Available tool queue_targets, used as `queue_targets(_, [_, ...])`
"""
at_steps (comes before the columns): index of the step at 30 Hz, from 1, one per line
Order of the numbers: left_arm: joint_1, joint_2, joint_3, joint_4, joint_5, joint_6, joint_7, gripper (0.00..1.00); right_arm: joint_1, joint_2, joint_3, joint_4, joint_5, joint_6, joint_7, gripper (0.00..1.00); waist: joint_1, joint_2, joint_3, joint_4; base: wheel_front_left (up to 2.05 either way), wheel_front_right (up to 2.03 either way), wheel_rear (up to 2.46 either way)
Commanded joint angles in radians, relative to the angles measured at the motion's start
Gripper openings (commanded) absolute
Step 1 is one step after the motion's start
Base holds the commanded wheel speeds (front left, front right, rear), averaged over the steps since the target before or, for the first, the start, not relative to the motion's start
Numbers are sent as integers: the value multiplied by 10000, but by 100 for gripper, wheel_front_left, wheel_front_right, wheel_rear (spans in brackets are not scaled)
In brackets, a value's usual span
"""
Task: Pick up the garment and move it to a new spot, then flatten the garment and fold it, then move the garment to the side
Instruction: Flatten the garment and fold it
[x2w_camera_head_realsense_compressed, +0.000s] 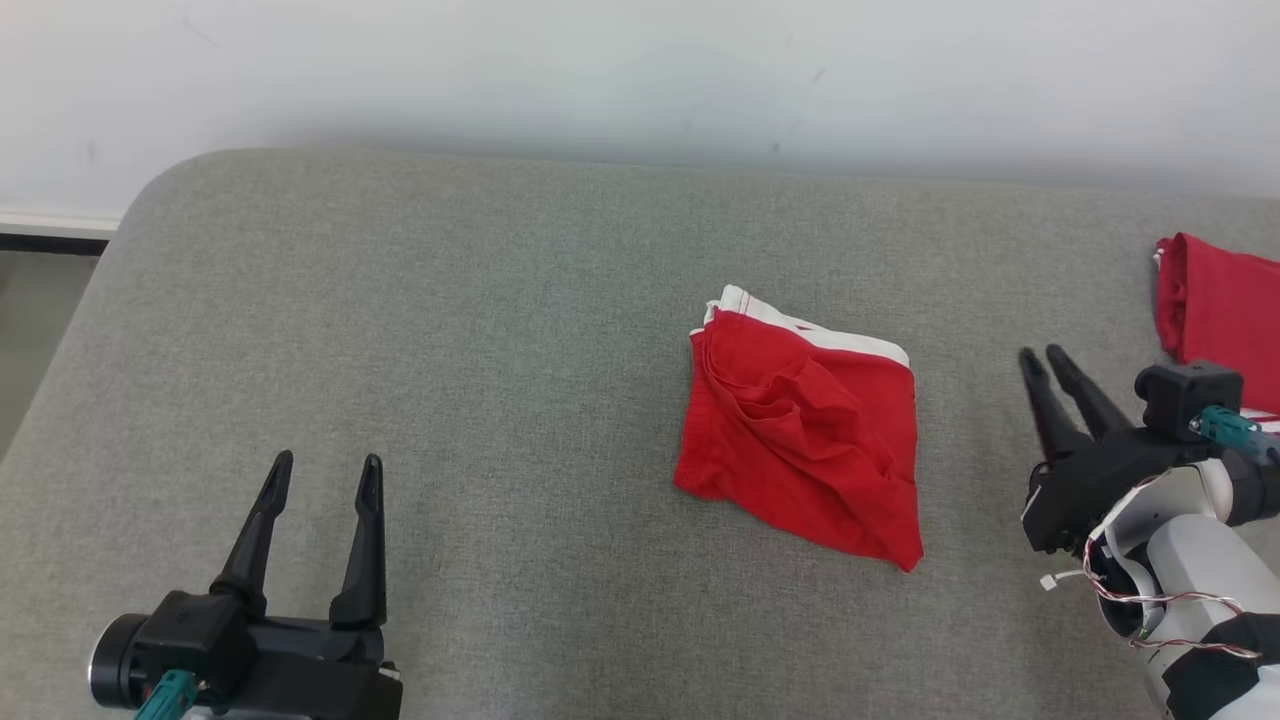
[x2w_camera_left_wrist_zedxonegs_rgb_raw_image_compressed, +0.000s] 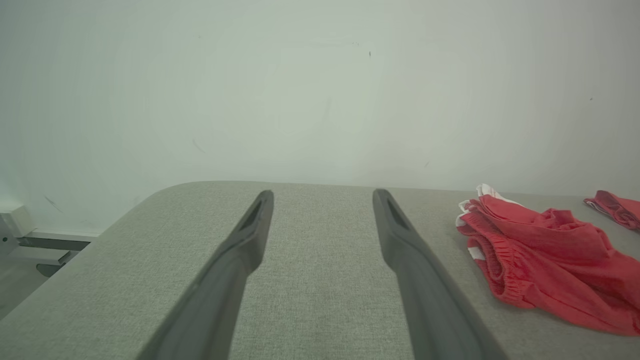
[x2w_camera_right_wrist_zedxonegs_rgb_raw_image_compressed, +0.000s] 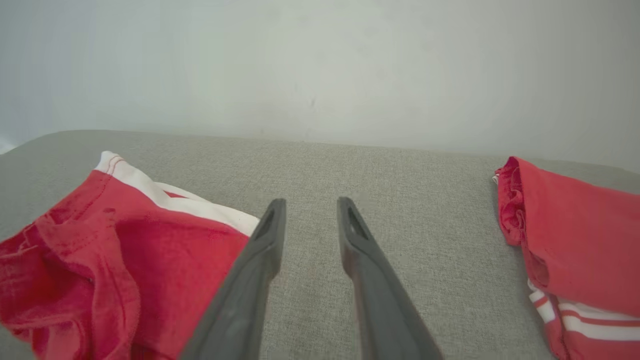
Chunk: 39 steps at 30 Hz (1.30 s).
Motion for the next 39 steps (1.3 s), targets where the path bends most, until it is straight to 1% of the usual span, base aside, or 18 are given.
queue_targets(1, [3,53,12,-51,42,22,-30,100,48,-58,11,121,-131,-21,-136,0,0,-1,69,61,0,0,0])
queue_targets(6, [-140,79,-55,-77,60,22,-30,100,-267,69,356,770,-520,-21,-451,0,0,-1,211,253,0,0,0])
queue_targets(13, [-228,141,-170,36,37,22,-30,100,-762,696,1295,2028,-618,-21,-977,0,0,-1,245,579,0,0,0])
queue_targets(15, [-226,136,-186,54,39,22,-30,100,-816,799,1426,2152,-609,-21,-1040,0,0,-1,243,622,0,0,0])
queue_targets(20, [-203,131,-228,103,24,22,-28,100,-936,1176,2288,2520,-504,-21,-1256,0,0,-1,254,771,0,0,0])
queue_targets(32, [-214,47,-290,192,27,22,-30,100,-832,2327,3969,2445,401,-21,-1477,0,0,-1,265,1015,0,0,0])
queue_targets(36, [-221,15,-329,218,26,22,-30,100,-771,2540,4058,2336,553,-21,-1478,0,0,-1,269,1063,0,0,0])
queue_targets(39, [-194,20,-315,228,36,22,-30,100,-816,2527,3939,2090,528,-21,-1479,0,0,-1,265,1030,0,0,0])
